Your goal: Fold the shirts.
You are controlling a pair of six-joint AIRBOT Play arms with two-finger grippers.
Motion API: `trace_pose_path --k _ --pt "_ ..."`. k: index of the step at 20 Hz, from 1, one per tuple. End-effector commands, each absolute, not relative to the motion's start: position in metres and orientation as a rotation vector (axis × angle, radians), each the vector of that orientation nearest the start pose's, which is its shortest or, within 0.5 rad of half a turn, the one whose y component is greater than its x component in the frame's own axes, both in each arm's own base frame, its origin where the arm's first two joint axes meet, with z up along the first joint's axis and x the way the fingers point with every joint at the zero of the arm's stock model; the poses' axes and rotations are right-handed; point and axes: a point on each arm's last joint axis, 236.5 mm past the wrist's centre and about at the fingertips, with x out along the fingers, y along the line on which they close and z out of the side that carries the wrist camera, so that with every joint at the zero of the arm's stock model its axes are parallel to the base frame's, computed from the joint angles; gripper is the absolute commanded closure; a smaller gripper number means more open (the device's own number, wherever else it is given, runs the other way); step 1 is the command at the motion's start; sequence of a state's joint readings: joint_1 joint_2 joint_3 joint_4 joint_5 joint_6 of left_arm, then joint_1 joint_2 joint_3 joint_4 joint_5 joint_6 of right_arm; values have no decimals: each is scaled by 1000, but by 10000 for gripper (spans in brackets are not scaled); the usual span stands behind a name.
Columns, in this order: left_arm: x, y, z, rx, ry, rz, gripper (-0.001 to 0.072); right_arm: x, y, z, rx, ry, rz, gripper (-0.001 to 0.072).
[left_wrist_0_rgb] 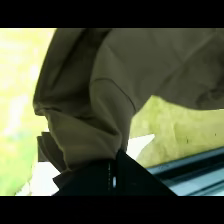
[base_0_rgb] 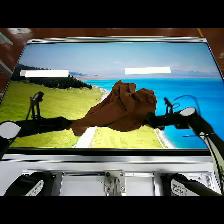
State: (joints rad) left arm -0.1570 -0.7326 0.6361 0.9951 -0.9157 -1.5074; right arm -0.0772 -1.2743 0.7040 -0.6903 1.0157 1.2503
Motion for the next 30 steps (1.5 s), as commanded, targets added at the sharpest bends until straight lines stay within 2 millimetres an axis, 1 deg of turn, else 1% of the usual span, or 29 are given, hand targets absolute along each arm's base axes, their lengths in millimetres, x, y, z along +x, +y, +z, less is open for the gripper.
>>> trace_pose_path --k 1,2,3,4,5,6,7,8,9,10,11,12,13,14,15,16,17,19,20,22,23,24,25,27,30 --pt "307 -127 121 -243 816 -393 666 346 127 56 523 1080 612 637" --pt "315 -119 168 -192 707 -382 666 360 115 116 459 919 604 637" --pt "318 -110 227 -142 563 -366 666 368 100 183 386 734 574 637" --pt "314 -99 292 -101 409 -341 666 368 85 249 319 550 528 637" --pt "303 -86 350 -88 271 -302 666 360 66 320 244 343 449 637" --pt "287 -71 403 -93 147 -258 666 343 50 383 180 160 370 637" --pt "266 -58 451 -107 32 -222 666 318 39 440 127 -12 301 637" --pt "243 -51 489 -124 -62 -213 666 293 36 480 95 -132 262 637" --pt "223 -48 516 -129 -132 -218 666 269 38 508 68 -218 242 637" --pt "203 -47 537 -138 -192 -231 665 250 44 525 53 -265 242 637" --pt "187 -45 551 -142 -235 -238 666 234 50 537 45 -296 247 637" --pt "173 -43 561 -143 -270 -239 666 224 53 543 39 -310 244 637" --pt "162 -41 565 -142 -292 -239 666 217 53 544 31 -309 229 637" --pt "154 -37 566 -135 -300 -226 666 214 49 540 45 -290 205 637" --pt "151 -31 560 -119 -281 -199 666 214 44 533 59 -259 179 637" --pt "152 -23 550 -97 -242 -159 666 216 39 523 66 -213 156 637" --pt "156 -14 539 -76 -196 -116 665 220 33 508 68 -148 127 637" --pt "167 1 517 -42 -106 -45 666 231 21 472 86 5 84 637" --pt "174 2 507 -25 -74 -32 666 238 19 451 95 95 81 637" --pt "196 -1 485 1 -4 -32 666 254 18 407 114 282 105 637" --pt "209 -3 470 9 42 -32 666 264 15 385 135 378 115 637" --pt "226 -6 450 38 100 -33 666 275 12 363 151 469 125 637" --pt "243 -8 429 74 159 -35 666 285 7 342 168 556 127 637" --pt "281 -8 381 120 298 -14 666 311 -9 298 203 719 111 637" --pt "337 -14 306 157 510 -14 666 360 -28 238 267 886 110 637"
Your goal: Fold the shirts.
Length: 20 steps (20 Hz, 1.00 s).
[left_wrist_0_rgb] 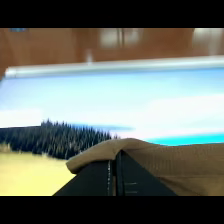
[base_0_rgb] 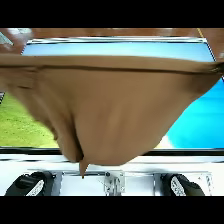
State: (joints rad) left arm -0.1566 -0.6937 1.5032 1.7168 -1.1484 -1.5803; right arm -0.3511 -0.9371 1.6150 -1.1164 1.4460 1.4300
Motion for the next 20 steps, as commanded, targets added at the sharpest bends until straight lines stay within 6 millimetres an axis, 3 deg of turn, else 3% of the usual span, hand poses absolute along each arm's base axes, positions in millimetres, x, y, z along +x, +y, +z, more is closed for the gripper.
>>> trace_pose_path --k 1,5,9,12,15,16,17,18,20 --pt "357 -15 282 166 579 -10 666 380 -32 218 284 920 109 637" --pt "429 -8 195 148 761 23 666 471 -24 150 318 919 126 637" --pt "462 -30 100 31 966 -9 665 535 -9 96 341 869 112 636" --pt "467 -70 35 -123 1119 -102 665 543 8 44 389 968 111 636" --pt "461 -110 -12 -273 1253 -179 663 529 30 -2 419 1125 131 621" --pt "457 -118 -21 -310 1293 -194 580 525 37 -10 440 1159 139 557" --pt "450 -123 -28 -350 1340 -196 305 524 41 -12 469 1168 137 298" --pt "440 -120 -32 -372 1389 -175 103 525 44 -5 498 1161 149 91" --pt "413 -96 -27 -357 1514 -164 108 518 37 21 453 1154 196 87"
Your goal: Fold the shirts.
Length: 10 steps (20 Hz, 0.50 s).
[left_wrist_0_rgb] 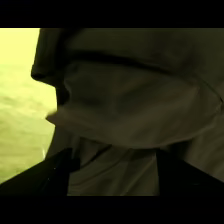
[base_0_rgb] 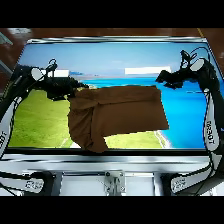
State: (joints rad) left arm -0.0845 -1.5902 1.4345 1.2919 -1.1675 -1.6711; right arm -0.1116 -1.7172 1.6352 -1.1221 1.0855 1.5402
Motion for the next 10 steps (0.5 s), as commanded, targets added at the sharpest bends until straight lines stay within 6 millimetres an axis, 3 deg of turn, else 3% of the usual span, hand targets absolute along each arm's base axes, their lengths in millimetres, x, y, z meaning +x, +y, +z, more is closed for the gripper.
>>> trace_pose_path --k 1,2,5,6,7,8,10 --pt "396 -77 -19 -327 1582 -166 108 507 21 35 371 1162 205 87" --pt "381 -58 -11 -306 1623 -156 108 492 -3 44 290 1192 171 88" --pt "351 -20 18 -323 1598 -126 108 410 -97 51 155 1424 -56 150" --pt "338 -15 17 -335 1579 -110 105 388 -111 49 202 1481 -76 150" --pt "322 -13 8 -357 1576 -89 50 375 -113 46 302 1489 -62 150" --pt "299 -18 -9 -392 1599 -81 -9 366 -110 40 401 1481 -38 149" --pt "254 -40 -49 -472 1650 -107 -9 354 -102 21 574 1452 -8 118"
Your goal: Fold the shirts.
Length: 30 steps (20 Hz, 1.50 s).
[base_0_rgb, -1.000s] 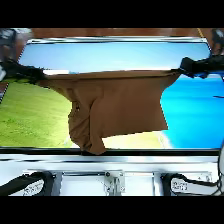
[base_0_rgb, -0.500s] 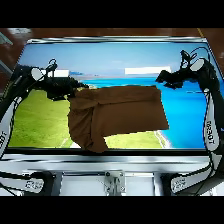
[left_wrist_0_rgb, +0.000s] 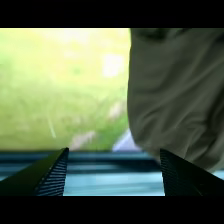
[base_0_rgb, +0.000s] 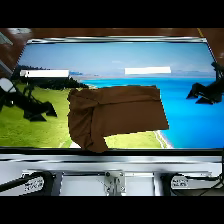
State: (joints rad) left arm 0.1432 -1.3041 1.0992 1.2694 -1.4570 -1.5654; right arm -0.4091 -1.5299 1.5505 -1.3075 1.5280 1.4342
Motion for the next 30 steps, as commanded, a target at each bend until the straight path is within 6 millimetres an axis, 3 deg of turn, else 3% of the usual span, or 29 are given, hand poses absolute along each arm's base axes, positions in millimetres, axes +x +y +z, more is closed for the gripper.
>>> trace_pose_path --k 1,3,5,12,13,14,16,17,21,25,30 --pt "239 -52 -65 -521 1665 -130 -9 352 -93 13 653 1427 19 118" --pt "223 -78 -88 -648 1670 -170 -9 354 -75 3 738 1394 78 118" --pt "221 -101 -98 -726 1636 -230 -8 357 -69 -5 754 1379 85 118" --pt "242 -127 -122 -735 1574 -212 3 361 -81 -12 723 1356 38 118" --pt "247 -129 -123 -760 1559 -202 89 360 -83 -13 713 1363 31 118" --pt "252 -130 -122 -784 1540 -192 289 358 -85 -15 702 1370 22 118" --pt "257 -130 -120 -795 1523 -191 598 351 -89 -22 688 1399 -2 87" --pt "257 -131 -119 -792 1524 -198 665 344 -87 -28 688 1422 -4 38" --pt "269 -132 -104 -752 1472 -249 665 315 -62 -67 754 1517 50 38" --pt "280 -134 -82 -721 1415 -300 665 325 -40 -95 916 1469 56 38" --pt "295 -135 -58 -688 1348 -344 665 324 -45 -113 915 1488 29 39"
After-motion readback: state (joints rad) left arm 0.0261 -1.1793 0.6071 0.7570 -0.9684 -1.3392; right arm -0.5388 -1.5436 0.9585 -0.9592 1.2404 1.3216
